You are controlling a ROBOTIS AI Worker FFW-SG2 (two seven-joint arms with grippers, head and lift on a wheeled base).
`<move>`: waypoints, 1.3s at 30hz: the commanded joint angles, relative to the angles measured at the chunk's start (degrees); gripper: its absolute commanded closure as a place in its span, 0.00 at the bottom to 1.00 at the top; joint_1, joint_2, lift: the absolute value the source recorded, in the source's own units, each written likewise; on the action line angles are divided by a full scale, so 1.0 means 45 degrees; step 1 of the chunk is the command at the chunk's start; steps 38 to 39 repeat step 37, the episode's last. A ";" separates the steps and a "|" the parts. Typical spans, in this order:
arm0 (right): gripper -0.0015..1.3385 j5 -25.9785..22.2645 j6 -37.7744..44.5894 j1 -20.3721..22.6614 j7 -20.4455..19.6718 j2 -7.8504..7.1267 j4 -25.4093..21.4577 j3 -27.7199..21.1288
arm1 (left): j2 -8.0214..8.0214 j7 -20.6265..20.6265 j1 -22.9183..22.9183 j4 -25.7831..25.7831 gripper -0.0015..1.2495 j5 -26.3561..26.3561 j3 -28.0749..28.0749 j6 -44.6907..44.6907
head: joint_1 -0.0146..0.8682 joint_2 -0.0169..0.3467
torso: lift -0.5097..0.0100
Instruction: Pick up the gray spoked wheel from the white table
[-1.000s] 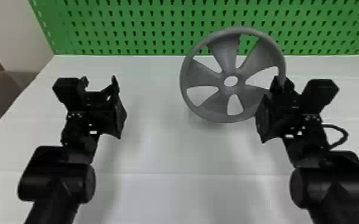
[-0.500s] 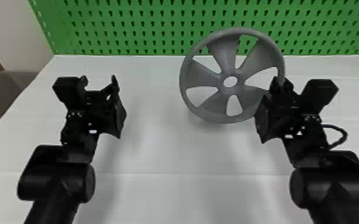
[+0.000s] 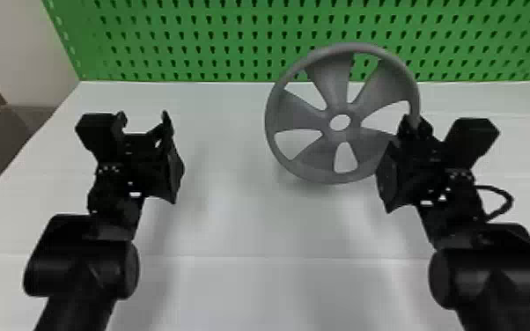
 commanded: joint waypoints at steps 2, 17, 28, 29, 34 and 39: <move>0.88 -0.0020 0.0008 -0.0013 -0.0001 -0.0004 0.0000 -0.0008 | -0.0027 0.0001 0.0005 0.0000 0.32 0.0003 -0.0015 0.0035 | 0.90 0.24 | 0.79; 0.88 0.0097 -0.0011 -0.0013 -0.0001 0.0035 -0.0039 -0.0047 | -0.0027 0.0001 -0.0015 0.0000 0.32 0.0042 -0.0035 0.0093 | 0.90 0.24 | 0.79; 0.88 0.0116 -0.0011 -0.0033 -0.0001 0.0094 -0.0039 -0.0106 | -0.0027 0.0001 -0.0015 0.0000 0.32 0.0042 -0.0015 0.0152 | 0.90 0.24 | 0.79; 0.88 0.0116 0.0008 -0.0033 -0.0001 0.0094 -0.0039 -0.0106 | -0.0027 0.0001 -0.0015 0.0000 0.32 0.0042 -0.0035 0.0152 | 0.90 0.24 | 0.79; 0.88 0.0136 0.0008 -0.0033 -0.0001 0.0113 -0.0039 -0.0106 | -0.0027 0.0001 0.0005 0.0000 0.32 0.0042 -0.0015 0.0171 | 0.90 0.24 | 0.79; 0.88 0.0136 0.0008 -0.0033 -0.0001 0.0152 -0.0039 -0.0125 | -0.0027 0.0001 -0.0015 0.0000 0.32 0.0022 -0.0015 0.0171 | 0.90 0.24 | 0.79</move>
